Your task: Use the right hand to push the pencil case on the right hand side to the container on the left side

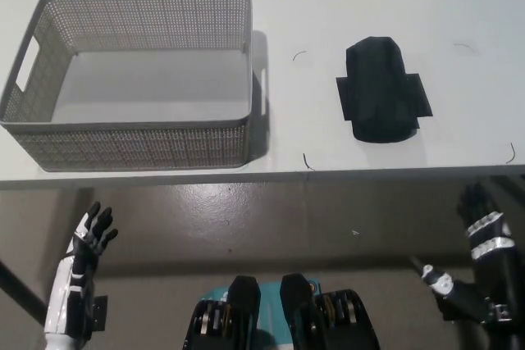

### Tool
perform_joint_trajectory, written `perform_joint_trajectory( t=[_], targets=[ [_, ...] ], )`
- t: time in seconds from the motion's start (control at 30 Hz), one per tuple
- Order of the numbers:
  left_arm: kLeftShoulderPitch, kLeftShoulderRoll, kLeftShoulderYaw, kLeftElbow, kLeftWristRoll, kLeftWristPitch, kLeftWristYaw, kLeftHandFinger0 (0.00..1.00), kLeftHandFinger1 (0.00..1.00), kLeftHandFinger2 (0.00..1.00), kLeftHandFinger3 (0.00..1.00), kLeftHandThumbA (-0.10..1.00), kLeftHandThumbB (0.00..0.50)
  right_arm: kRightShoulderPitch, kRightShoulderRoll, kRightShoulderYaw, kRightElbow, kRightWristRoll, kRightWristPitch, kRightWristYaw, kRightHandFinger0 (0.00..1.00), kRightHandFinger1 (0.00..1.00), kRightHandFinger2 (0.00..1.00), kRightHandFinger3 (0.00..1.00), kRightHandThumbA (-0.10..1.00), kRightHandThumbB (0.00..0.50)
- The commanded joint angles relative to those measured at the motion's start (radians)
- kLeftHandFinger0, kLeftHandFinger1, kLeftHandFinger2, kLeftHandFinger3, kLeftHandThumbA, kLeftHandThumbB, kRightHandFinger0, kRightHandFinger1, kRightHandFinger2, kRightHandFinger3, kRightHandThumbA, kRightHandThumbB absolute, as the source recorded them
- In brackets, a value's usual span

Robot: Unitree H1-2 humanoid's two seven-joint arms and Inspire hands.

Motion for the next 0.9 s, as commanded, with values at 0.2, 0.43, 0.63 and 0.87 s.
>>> perform_joint_trajectory(
  t=[0.2, 0.43, 0.63, 0.87],
  targets=[
    [0.011, 0.003, -0.006, -0.028, 0.017, -0.056, -0.001, 1.0, 1.0, 1.0, 1.0, 1.0, 0.129, -0.173, -0.104, -0.039, -0.111, -0.012, 0.094, -0.004, 1.0, 1.0, 1.0, 1.0, 1.0, 0.23],
    [0.026, 0.0, -0.006, -0.025, 0.015, -0.056, -0.003, 1.0, 1.0, 1.0, 1.0, 1.0, 0.11, -0.39, -0.171, -0.063, 0.068, -0.012, 0.172, -0.011, 1.0, 1.0, 1.0, 1.0, 1.0, 0.217],
    [0.037, -0.005, -0.009, -0.021, 0.01, -0.056, -0.006, 1.0, 1.0, 1.0, 1.0, 1.0, 0.121, -0.586, -0.185, -0.077, 0.318, 0.001, 0.173, -0.009, 1.0, 1.0, 1.0, 1.0, 1.0, 0.268],
    [0.057, -0.001, -0.013, -0.02, 0.012, -0.056, -0.012, 1.0, 1.0, 1.0, 1.0, 1.0, 0.128, -0.857, -0.189, -0.069, 0.714, -0.025, 0.097, -0.023, 1.0, 1.0, 1.0, 1.0, 1.0, 0.233]
  ],
)
